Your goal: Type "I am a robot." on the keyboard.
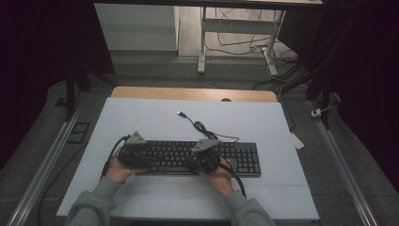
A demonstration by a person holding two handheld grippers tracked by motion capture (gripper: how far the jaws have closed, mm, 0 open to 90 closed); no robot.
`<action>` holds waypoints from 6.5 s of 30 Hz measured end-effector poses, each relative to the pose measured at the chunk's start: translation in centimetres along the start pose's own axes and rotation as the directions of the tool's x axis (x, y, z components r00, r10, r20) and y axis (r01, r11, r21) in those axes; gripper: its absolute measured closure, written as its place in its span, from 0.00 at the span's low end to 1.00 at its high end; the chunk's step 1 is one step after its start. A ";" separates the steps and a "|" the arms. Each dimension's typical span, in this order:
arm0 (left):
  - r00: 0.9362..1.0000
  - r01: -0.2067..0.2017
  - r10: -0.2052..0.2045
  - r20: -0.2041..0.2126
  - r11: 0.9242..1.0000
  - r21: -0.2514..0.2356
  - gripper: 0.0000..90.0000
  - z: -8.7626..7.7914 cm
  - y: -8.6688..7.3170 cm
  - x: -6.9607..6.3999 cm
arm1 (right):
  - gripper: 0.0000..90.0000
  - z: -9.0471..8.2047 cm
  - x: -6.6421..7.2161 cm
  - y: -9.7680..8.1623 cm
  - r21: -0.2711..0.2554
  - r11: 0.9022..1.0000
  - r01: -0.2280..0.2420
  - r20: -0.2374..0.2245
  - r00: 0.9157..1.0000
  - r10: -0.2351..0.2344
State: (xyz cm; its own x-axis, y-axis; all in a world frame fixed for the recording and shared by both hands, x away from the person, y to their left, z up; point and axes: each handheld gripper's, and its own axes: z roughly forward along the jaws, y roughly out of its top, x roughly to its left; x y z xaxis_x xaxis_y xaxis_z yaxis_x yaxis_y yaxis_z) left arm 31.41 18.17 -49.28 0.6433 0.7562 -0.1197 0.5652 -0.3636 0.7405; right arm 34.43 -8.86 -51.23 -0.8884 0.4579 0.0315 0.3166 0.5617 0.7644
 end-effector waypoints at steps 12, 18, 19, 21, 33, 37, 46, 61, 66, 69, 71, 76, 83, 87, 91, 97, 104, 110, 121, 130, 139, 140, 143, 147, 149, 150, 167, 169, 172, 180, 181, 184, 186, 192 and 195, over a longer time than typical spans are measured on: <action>1.000 -0.003 0.003 0.002 1.000 0.002 0.28 0.0 0.0 0.0 | 1.00 0.9 0.3 0.1 0.024 1.000 0.013 0.001 1.000 -0.013; 1.000 -0.005 0.005 0.001 1.000 0.006 0.28 0.1 0.0 0.0 | 1.00 1.1 0.3 0.1 0.033 0.999 0.017 0.004 1.000 -0.018; 1.000 -0.006 0.006 0.001 1.000 0.007 0.28 0.1 0.0 0.0 | 1.00 1.1 0.3 0.1 0.036 0.999 0.018 0.006 1.000 -0.018; 1.000 -0.006 0.006 0.000 1.000 0.008 0.28 0.1 0.0 0.0 | 1.00 1.3 0.4 0.0 0.046 0.999 0.021 0.013 1.000 -0.021; 1.000 -0.002 0.002 -0.005 1.000 0.003 0.28 0.0 0.0 0.0 | 1.00 0.1 0.2 0.2 -0.009 1.000 0.015 0.018 1.000 -0.015; 1.000 -0.003 0.003 -0.005 1.000 0.001 0.28 -0.1 0.0 0.0 | 0.93 -0.9 -0.2 0.0 -0.042 0.999 -0.002 0.026 1.000 0.003; 1.000 0.002 -0.002 -0.008 1.000 -0.003 0.28 -0.2 -0.1 0.1 | 0.73 -4.1 -1.6 -1.8 -0.082 0.995 -0.050 0.086 0.995 0.057; 1.000 -0.005 0.005 -0.009 1.000 0.001 0.28 -0.2 -0.1 0.2 | 0.63 -9.2 -3.6 -5.8 -0.098 0.992 -0.079 0.179 0.979 0.096; 1.000 -0.012 0.012 -0.003 1.000 0.003 0.29 -0.2 -0.1 0.2 | 0.63 -10.1 -4.0 -6.8 -0.102 0.990 -0.102 0.192 0.974 0.120; 1.000 -0.010 0.010 -0.004 1.000 0.000 0.29 -0.1 -0.1 0.2 | 0.63 -10.4 -4.2 -6.9 -0.110 0.988 -0.106 0.196 0.972 0.126; 1.000 -0.006 0.006 -0.005 1.000 0.000 0.29 -0.2 -0.1 0.2 | 0.63 -10.4 -4.2 -7.0 -0.109 0.988 -0.106 0.196 0.972 0.126; 1.000 -0.006 0.005 -0.004 1.000 -0.004 0.29 -0.2 -0.1 0.1 | 0.63 -10.1 -4.3 -7.0 -0.100 0.989 -0.108 0.196 0.973 0.126; 1.000 -0.008 0.008 -0.003 1.000 -0.008 0.30 -0.3 0.0 0.1 | 0.63 -10.1 -4.3 -7.0 -0.095 0.990 -0.108 0.200 0.972 0.125; 1.000 -0.008 0.008 -0.001 1.000 -0.013 0.31 -0.4 0.0 0.1 | 0.63 -10.0 -4.3 -7.0 -0.090 0.991 -0.104 0.199 0.973 0.120; 1.000 -0.019 0.019 0.008 1.000 -0.012 0.33 -0.4 0.1 -0.1 | 0.63 -10.0 -4.3 -7.0 -0.091 0.991 -0.103 0.200 0.972 0.119; 0.999 -0.035 0.035 0.021 0.999 -0.018 0.38 -0.5 0.2 -0.5 | 0.63 -10.0 -4.3 -7.0 -0.089 0.991 -0.102 0.203 0.972 0.118; 0.997 -0.066 0.067 0.046 0.998 -0.014 0.47 -0.4 0.4 -1.1 | 0.62 -10.0 -4.3 -7.0 -0.086 0.991 -0.102 0.205 0.972 0.117; 0.994 -0.095 0.095 0.060 0.995 -0.012 0.62 -0.2 0.4 -1.7 | 0.62 -10.0 -4.3 -7.0 -0.082 0.991 -0.101 0.206 0.972 0.116; 0.982 -0.150 0.143 0.123 0.987 0.053 0.99 1.2 0.4 -3.0 | 0.62 -10.0 -4.4 -7.0 -0.084 0.991 -0.103 0.207 0.971 0.118; 0.977 -0.178 0.164 0.135 0.979 0.100 0.99 2.8 0.0 -3.9 | 0.62 -9.9 -4.4 -7.0 -0.081 0.991 -0.103 0.208 0.971 0.118; 0.976 -0.189 0.173 0.133 0.975 0.118 0.99 3.7 -0.2 -4.4 | 0.62 -9.8 -4.4 -7.0 -0.074 0.992 -0.102 0.209 0.971 0.115; 0.976 -0.189 0.173 0.133 0.974 0.121 0.99 3.8 -0.2 -4.4 | 0.62 -9.8 -4.3 -7.0 -0.072 0.992 -0.101 0.212 0.971 0.115; 0.976 -0.192 0.176 0.131 0.974 0.122 0.99 4.0 -0.2 -4.4 | 0.62 -9.8 -4.3 -7.0 -0.072 0.992 -0.102 0.212 0.971 0.115; 0.975 -0.195 0.179 0.134 0.973 0.125 0.99 4.1 -0.2 -4.5 | 0.62 -9.8 -4.3 -7.0 -0.071 0.992 -0.102 0.212 0.971 0.115; 0.975 -0.194 0.177 0.133 0.973 0.127 0.99 4.2 -0.2 -4.6 | 0.62 -9.8 -4.3 -7.0 -0.071 0.992 -0.101 0.212 0.971 0.114; 0.975 -0.194 0.177 0.132 0.973 0.128 0.99 4.2 -0.2 -4.6 | 0.62 -9.8 -4.3 -7.0 -0.070 0.992 -0.101 0.212 0.971 0.114; 0.975 -0.196 0.181 0.131 0.974 0.112 0.99 4.2 -0.3 -4.8 | 0.61 -9.8 -4.4 -7.0 -0.069 0.992 -0.101 0.217 0.970 0.114; 0.977 -0.184 0.173 0.126 0.980 0.080 0.99 3.7 -0.1 -4.6 | 0.61 -9.9 -4.4 -7.0 -0.070 0.992 -0.100 0.218 0.969 0.113; 0.981 -0.162 0.156 0.116 0.986 0.040 0.97 2.9 0.2 -4.2 | 0.61 -9.9 -4.4 -7.0 -0.074 0.992 -0.101 0.217 0.969 0.115; 0.993 -0.093 0.094 0.073 0.995 -0.021 0.59 1.6 0.3 -3.1 | 0.61 -9.9 -4.4 -7.0 -0.078 0.992 -0.103 0.216 0.969 0.118; 0.994 -0.080 0.081 0.070 0.997 -0.024 0.55 1.4 0.3 -2.9 | 0.61 -10.0 -4.4 -7.0 -0.080 0.991 -0.105 0.215 0.969 0.120; 0.997 -0.040 0.042 0.058 0.999 -0.021 0.48 1.1 0.3 -2.3 | 0.61 -10.1 -4.5 -7.0 -0.083 0.991 -0.105 0.214 0.969 0.120; 0.999 -0.020 0.021 0.048 1.000 -0.013 0.45 0.8 0.2 -1.8 | 0.60 -10.1 -4.5 -7.0 -0.090 0.990 -0.106 0.215 0.969 0.123; 0.999 0.014 -0.014 0.036 1.000 -0.017 0.39 0.3 0.3 -1.1 | 0.60 -10.2 -4.5 -7.0 -0.095 0.990 -0.106 0.214 0.969 0.124; 0.999 0.024 -0.024 0.027 1.000 -0.020 0.37 0.1 0.3 -0.9 | 0.60 -10.2 -4.5 -7.1 -0.093 0.990 -0.106 0.216 0.969 0.124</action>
State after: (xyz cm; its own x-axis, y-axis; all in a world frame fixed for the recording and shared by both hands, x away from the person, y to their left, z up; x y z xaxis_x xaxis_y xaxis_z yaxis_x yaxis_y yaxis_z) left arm 31.02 17.34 -49.00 0.6436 0.7494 -0.1553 0.5704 -0.3344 0.7502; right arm 32.79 -21.91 -50.19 -0.7495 0.6619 -0.0137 0.3767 0.4433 0.8133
